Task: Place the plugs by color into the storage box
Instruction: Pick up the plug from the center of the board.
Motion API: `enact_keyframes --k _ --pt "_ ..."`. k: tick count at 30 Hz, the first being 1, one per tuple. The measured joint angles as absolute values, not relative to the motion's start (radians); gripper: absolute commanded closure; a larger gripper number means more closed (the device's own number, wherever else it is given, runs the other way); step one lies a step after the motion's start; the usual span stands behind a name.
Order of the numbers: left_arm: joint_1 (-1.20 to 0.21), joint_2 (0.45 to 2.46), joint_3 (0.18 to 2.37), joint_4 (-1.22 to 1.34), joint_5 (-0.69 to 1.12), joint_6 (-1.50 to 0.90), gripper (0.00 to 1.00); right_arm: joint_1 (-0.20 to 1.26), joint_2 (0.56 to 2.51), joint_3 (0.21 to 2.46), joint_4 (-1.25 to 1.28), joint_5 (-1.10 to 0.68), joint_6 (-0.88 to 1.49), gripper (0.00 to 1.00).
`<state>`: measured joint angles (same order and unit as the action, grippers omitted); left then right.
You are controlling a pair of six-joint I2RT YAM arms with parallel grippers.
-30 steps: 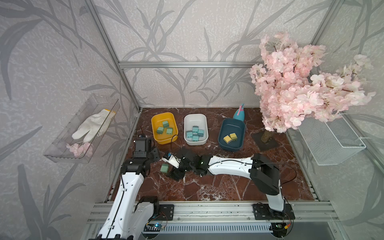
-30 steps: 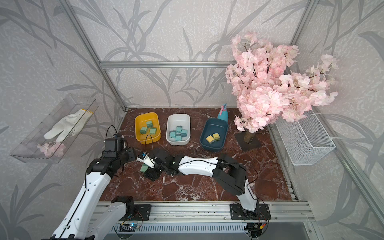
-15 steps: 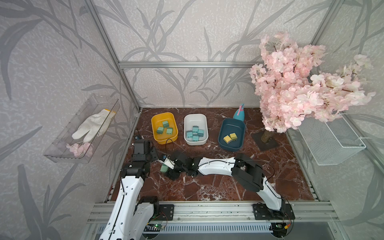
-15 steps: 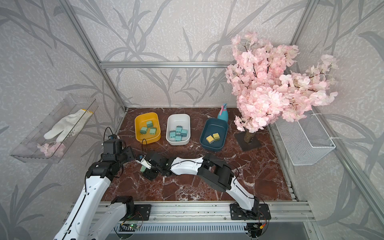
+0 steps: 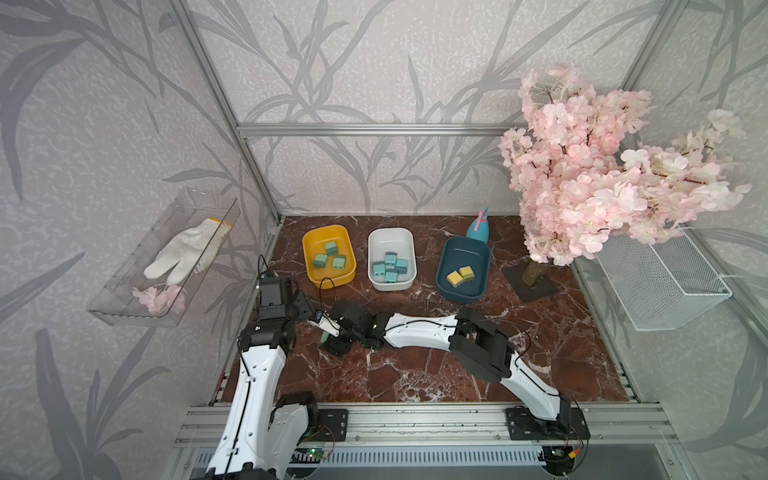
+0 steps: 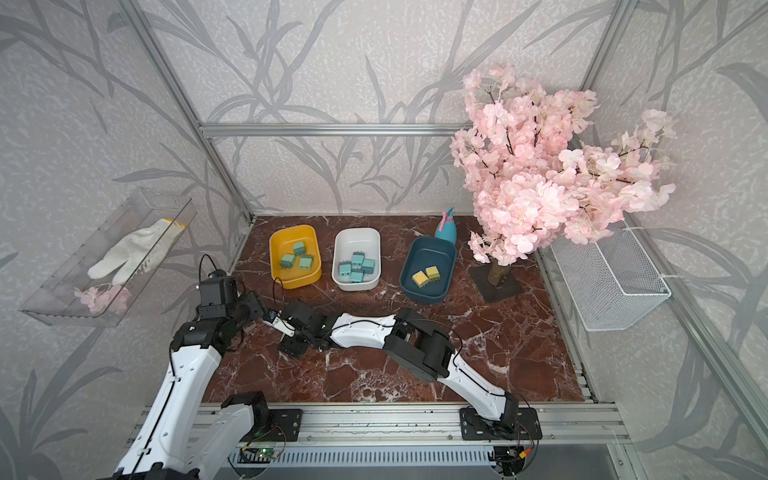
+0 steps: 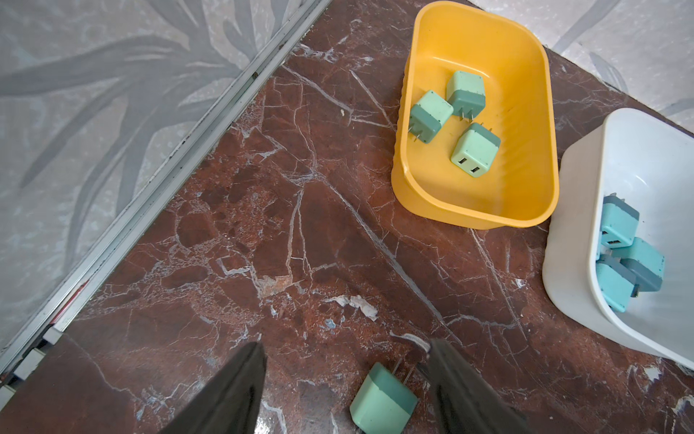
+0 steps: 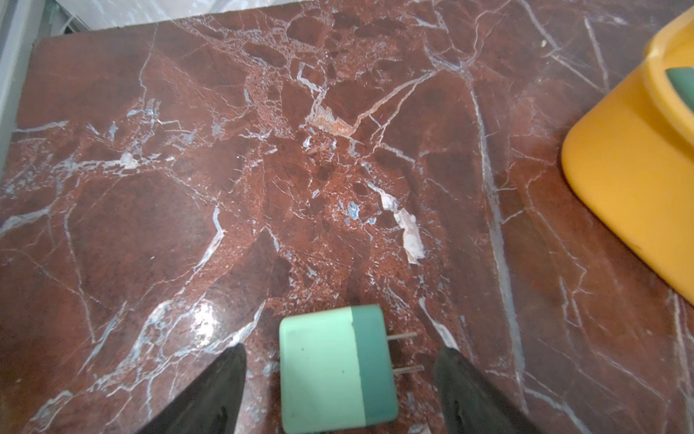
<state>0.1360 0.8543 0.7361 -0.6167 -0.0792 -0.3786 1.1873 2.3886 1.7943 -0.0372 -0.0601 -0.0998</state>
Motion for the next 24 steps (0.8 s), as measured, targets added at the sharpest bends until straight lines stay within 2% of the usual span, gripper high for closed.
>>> enact_keyframes --k 5,10,14,24 --pt "0.14 0.854 0.736 -0.616 -0.077 -0.379 0.28 1.187 2.426 1.815 -0.065 -0.06 -0.119 0.21" --pt "0.141 0.849 0.735 -0.617 -0.11 -0.39 0.28 1.188 2.431 1.827 -0.072 -0.06 -0.131 0.35" --pt "0.141 0.848 0.735 -0.617 -0.143 -0.404 0.28 1.19 2.429 1.821 -0.065 -0.059 -0.135 0.41" --pt "0.141 0.878 0.719 -0.588 -0.117 -0.401 0.28 1.189 2.318 1.691 -0.054 -0.051 -0.135 0.43"
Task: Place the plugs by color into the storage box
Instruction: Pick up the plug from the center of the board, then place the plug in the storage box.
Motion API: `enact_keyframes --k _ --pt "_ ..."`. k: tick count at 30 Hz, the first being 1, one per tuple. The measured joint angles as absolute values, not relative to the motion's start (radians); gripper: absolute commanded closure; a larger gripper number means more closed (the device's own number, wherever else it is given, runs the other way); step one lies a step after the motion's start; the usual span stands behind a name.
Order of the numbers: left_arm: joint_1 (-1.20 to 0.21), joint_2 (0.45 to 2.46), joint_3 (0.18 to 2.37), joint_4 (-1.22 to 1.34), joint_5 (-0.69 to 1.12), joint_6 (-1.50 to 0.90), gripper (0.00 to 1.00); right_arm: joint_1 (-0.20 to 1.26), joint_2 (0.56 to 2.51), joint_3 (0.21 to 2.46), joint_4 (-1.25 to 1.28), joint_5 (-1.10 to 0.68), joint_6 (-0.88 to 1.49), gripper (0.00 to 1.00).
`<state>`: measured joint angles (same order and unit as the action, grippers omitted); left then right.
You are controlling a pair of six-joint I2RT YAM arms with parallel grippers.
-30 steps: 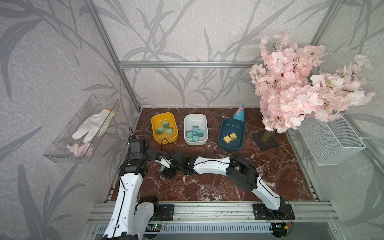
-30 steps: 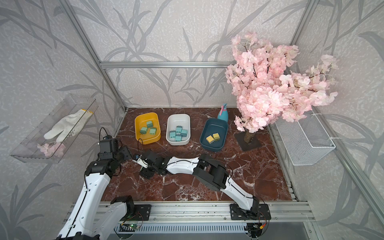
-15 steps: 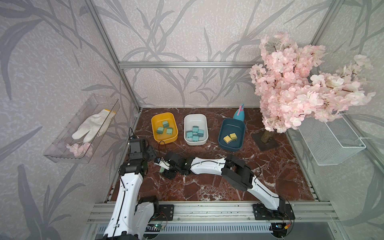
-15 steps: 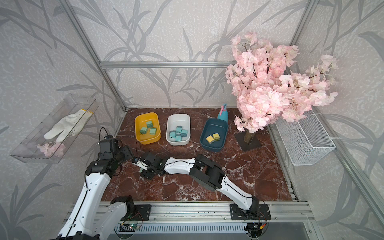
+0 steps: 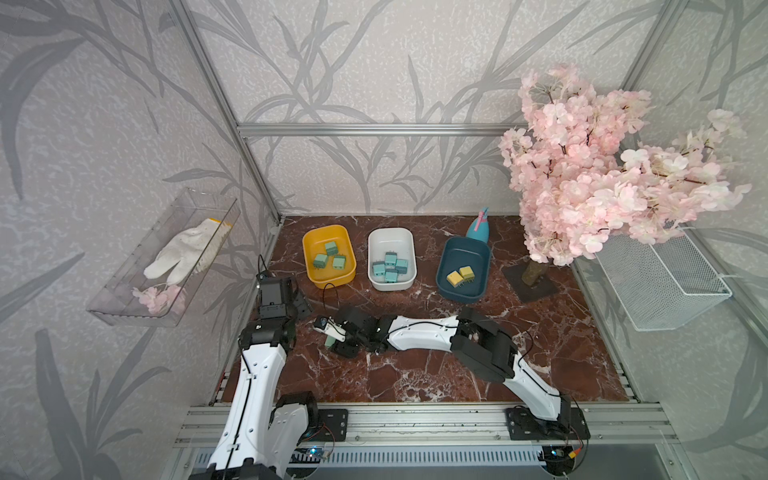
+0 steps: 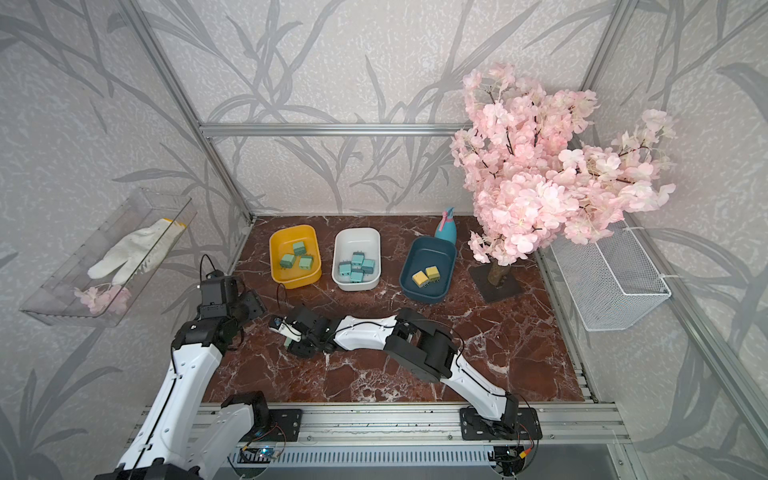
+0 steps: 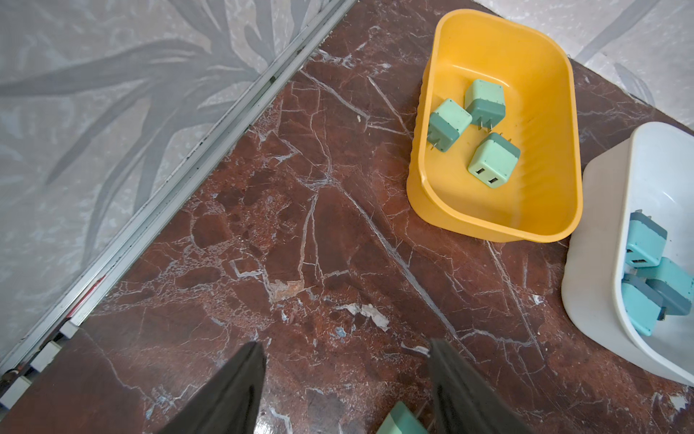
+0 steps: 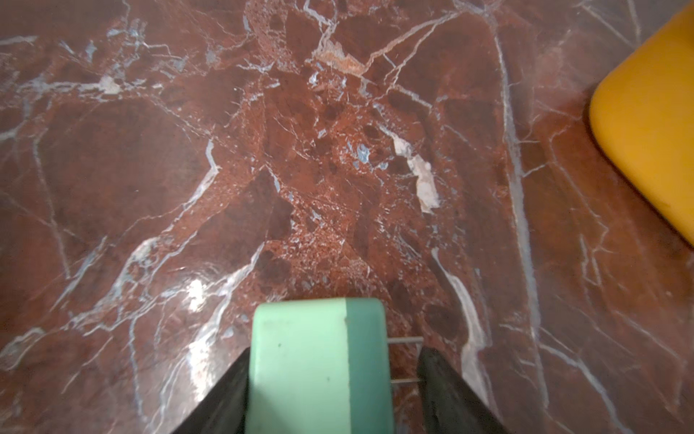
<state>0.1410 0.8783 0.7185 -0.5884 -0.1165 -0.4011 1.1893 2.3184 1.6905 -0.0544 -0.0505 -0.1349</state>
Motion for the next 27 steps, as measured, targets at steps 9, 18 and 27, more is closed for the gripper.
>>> enact_keyframes --k 9,18,27 --pt "0.147 0.937 0.721 -0.544 -0.097 -0.396 0.29 1.163 2.206 1.744 -0.172 -0.075 -0.12 0.43" --pt "0.146 0.983 0.749 -0.526 -0.105 -0.368 0.29 1.084 2.198 1.884 -0.287 -0.127 -0.098 0.43" --pt "0.146 1.02 0.805 -0.484 -0.134 -0.332 0.29 1.01 2.284 2.134 -0.402 -0.16 -0.113 0.43"
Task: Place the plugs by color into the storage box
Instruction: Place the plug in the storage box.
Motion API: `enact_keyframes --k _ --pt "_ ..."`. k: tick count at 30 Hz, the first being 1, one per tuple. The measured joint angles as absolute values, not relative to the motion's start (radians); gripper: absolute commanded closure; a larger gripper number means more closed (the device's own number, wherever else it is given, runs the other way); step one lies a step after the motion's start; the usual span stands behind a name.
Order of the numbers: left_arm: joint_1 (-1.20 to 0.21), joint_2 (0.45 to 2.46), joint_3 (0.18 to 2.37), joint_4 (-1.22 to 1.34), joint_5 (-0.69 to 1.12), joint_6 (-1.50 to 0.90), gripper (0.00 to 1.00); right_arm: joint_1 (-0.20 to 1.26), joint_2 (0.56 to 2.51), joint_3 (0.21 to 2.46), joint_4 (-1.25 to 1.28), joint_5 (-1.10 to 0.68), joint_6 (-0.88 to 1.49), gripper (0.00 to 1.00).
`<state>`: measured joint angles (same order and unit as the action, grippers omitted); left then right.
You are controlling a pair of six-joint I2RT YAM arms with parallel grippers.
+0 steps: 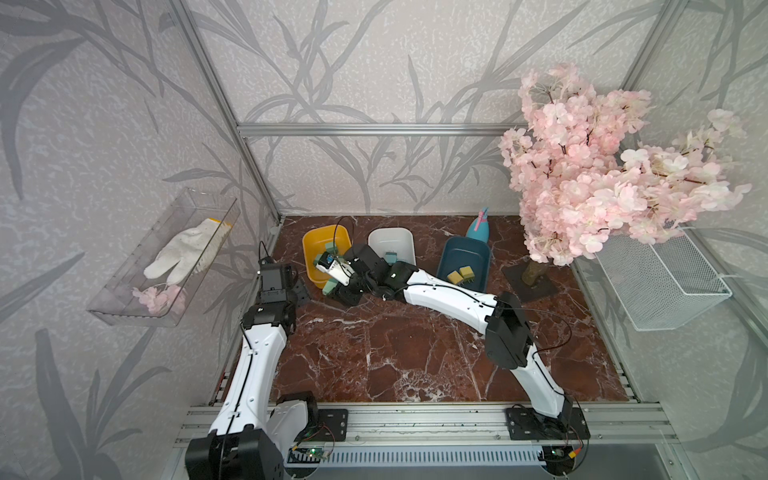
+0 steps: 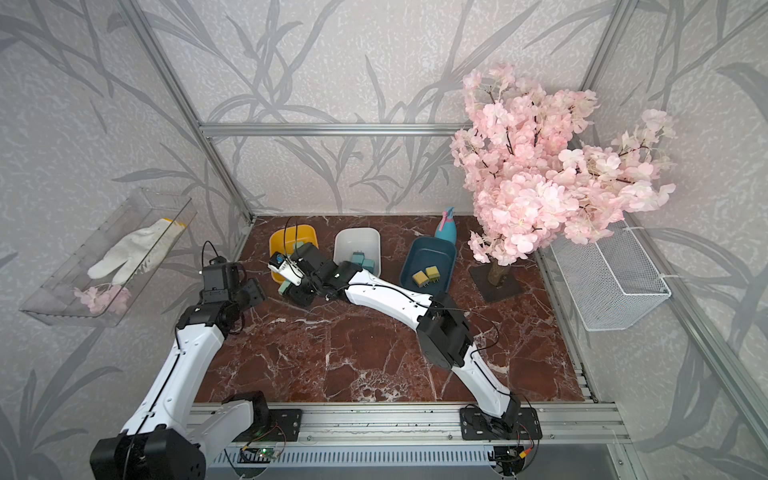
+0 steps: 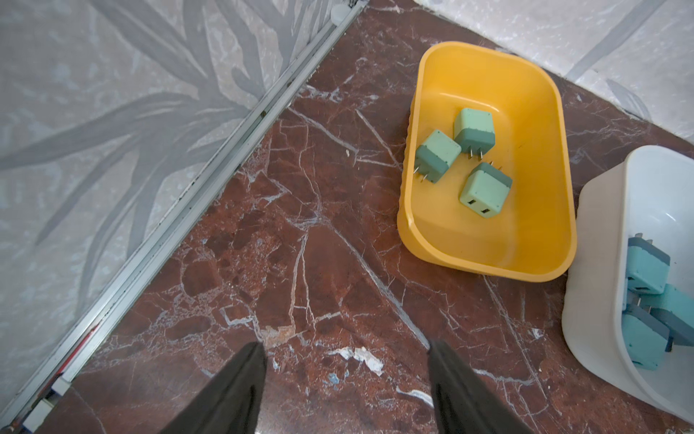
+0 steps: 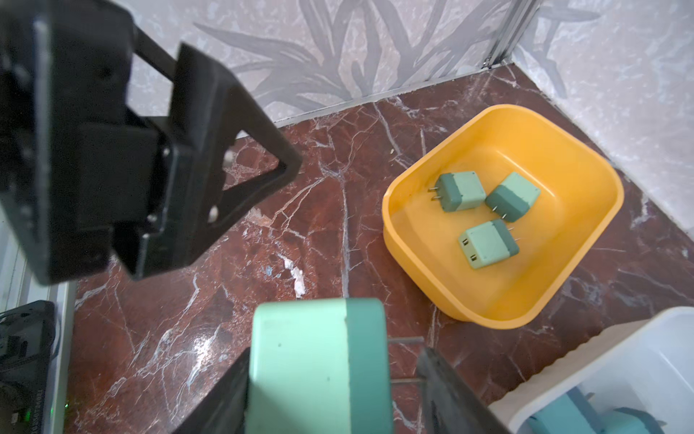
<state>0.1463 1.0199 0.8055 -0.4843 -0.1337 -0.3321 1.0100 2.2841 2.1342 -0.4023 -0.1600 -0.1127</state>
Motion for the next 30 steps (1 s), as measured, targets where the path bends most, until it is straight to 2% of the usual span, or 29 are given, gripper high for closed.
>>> enact_keyframes --k 10,20,30 --pt "0.146 1.086 0.813 -0.411 -0.102 -0.324 0.31 0.929 2.709 2.743 -0.545 -0.184 -0.132 0.42" --pt "0.145 1.092 0.813 -0.402 -0.059 -0.327 0.32 0.91 2.79 2.699 -0.417 -0.206 -0.109 0.43" --pt "0.144 1.093 0.813 -0.402 -0.05 -0.334 0.32 0.911 2.81 2.7 -0.269 -0.21 -0.104 0.38"
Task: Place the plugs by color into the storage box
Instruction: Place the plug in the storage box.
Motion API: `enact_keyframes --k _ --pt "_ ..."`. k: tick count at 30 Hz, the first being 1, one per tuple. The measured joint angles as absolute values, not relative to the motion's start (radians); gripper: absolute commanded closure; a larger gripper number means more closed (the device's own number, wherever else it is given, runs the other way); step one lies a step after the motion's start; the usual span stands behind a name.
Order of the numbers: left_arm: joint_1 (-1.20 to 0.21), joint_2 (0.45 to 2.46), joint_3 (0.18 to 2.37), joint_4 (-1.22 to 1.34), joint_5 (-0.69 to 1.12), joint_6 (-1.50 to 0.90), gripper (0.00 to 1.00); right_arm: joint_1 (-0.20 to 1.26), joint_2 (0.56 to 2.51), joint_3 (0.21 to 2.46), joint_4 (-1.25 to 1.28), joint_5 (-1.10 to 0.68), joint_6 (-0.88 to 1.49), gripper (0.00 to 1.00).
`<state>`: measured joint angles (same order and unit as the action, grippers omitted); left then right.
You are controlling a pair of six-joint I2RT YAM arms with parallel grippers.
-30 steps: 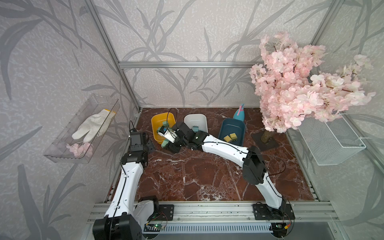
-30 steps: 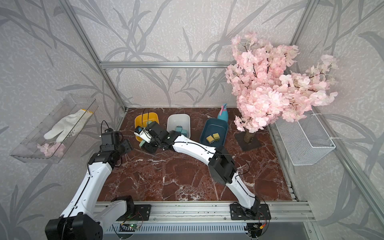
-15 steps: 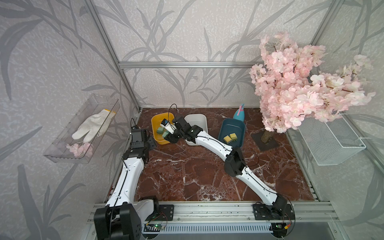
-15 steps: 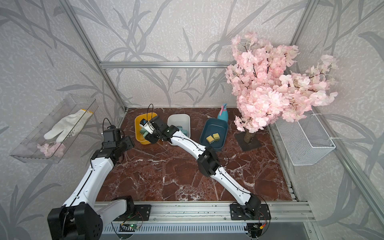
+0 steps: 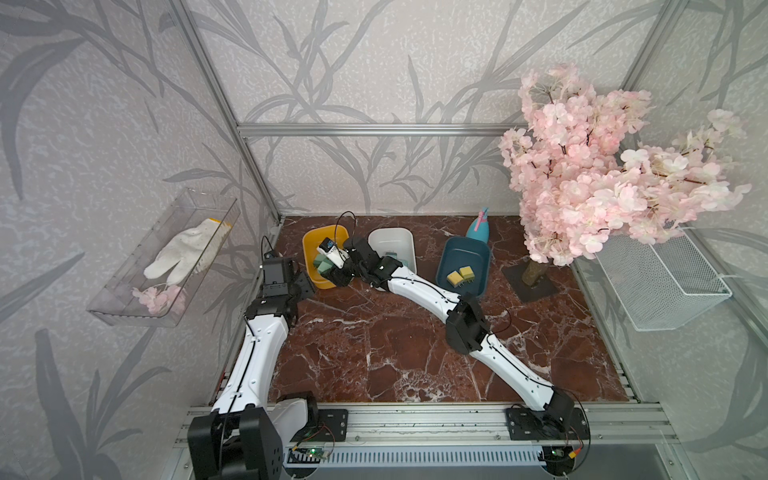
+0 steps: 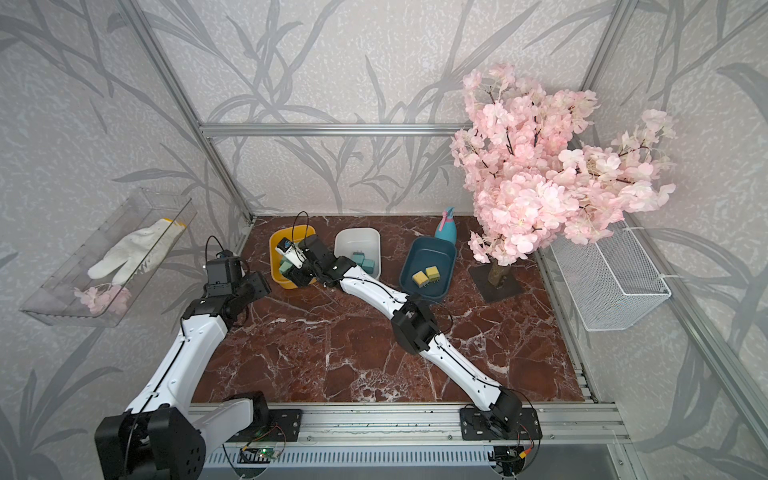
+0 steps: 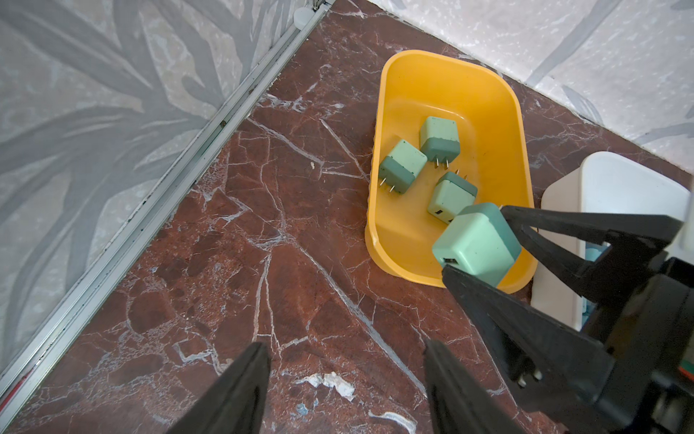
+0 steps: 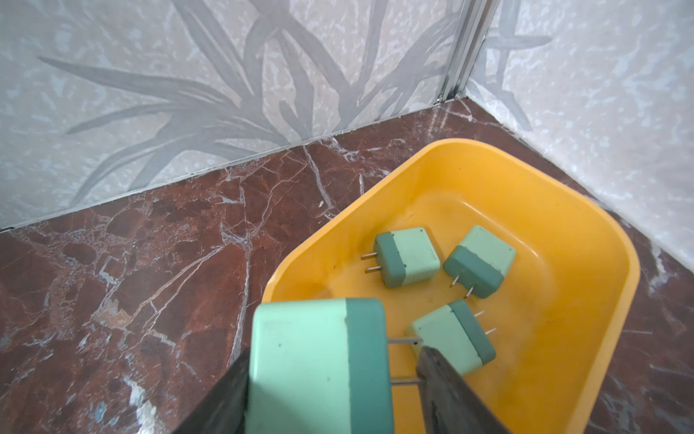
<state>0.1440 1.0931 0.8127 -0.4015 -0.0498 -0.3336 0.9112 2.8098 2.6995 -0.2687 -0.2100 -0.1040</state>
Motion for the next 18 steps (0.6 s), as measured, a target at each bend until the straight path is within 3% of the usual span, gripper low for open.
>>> enact_keyframes --k 8,15,18 --pt "0.143 1.104 0.813 -0.39 -0.04 -0.334 0.32 0.906 2.893 2.703 -0.146 -0.191 -0.074 0.37" --pt "0.143 1.108 0.813 -0.388 -0.031 -0.337 0.32 0.901 2.896 2.703 -0.128 -0.165 -0.061 0.23" --pt "0.143 1.108 0.813 -0.388 -0.028 -0.337 0.32 0.901 2.896 2.703 -0.116 -0.165 -0.056 0.22"
